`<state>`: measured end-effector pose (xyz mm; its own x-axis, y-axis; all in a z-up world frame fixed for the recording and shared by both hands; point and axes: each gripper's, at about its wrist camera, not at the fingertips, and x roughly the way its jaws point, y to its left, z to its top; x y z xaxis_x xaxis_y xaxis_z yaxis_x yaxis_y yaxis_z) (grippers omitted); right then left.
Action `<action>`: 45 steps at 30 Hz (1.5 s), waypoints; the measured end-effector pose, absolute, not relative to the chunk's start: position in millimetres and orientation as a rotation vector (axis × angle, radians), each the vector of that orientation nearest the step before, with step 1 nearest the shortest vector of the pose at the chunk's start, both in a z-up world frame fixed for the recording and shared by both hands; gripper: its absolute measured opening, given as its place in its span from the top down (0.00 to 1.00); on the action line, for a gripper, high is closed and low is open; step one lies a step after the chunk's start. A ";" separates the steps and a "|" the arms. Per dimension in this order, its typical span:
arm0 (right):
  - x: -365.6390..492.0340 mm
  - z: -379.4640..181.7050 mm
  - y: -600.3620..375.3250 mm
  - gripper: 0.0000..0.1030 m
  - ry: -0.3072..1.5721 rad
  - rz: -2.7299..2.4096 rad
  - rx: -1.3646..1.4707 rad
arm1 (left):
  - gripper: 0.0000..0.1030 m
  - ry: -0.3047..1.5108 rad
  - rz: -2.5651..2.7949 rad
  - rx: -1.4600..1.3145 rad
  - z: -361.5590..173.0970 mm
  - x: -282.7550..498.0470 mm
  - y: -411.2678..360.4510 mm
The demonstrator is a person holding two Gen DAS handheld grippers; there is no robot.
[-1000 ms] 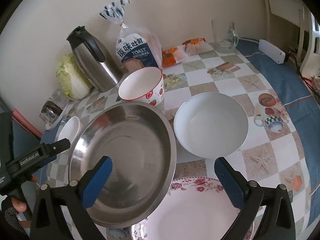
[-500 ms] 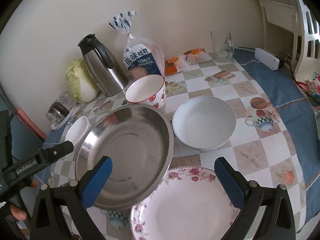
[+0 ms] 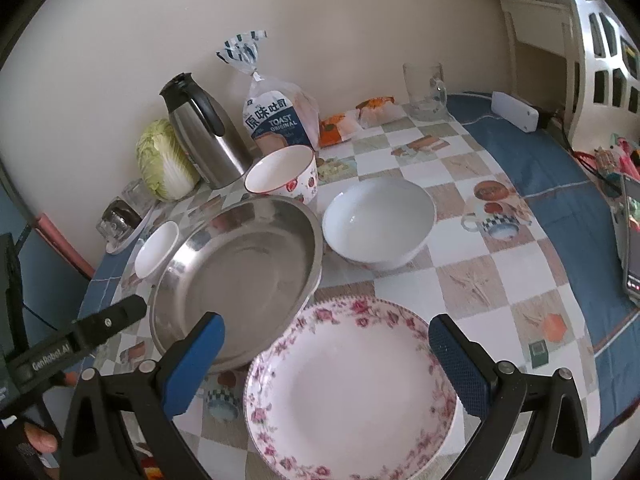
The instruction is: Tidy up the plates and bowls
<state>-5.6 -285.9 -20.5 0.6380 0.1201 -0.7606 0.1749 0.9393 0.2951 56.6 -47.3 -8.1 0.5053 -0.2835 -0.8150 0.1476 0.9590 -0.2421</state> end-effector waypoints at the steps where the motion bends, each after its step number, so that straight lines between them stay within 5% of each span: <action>1: -7.3 -21.3 -287.6 0.00 0.889 -0.032 0.366 | 0.08 1.014 -0.266 -0.144 -9.1 54.4 -49.6; 20: -16.1 -64.5 -340.8 0.01 1.065 -0.105 0.523 | 0.08 1.157 -0.415 -0.142 -37.5 25.0 -102.9; 32: -20.4 -94.0 -362.0 0.28 1.133 -0.125 0.633 | 0.08 1.262 -0.411 -0.131 -64.5 26.7 -121.6; 40: -19.9 -114.9 -365.4 0.59 1.183 -0.095 0.701 | 0.08 1.315 -0.361 -0.094 -81.4 29.6 -130.2; 45: -20.2 -117.7 -366.3 0.69 1.182 -0.090 0.713 | 0.10 1.338 -0.336 -0.136 -88.2 33.2 -125.5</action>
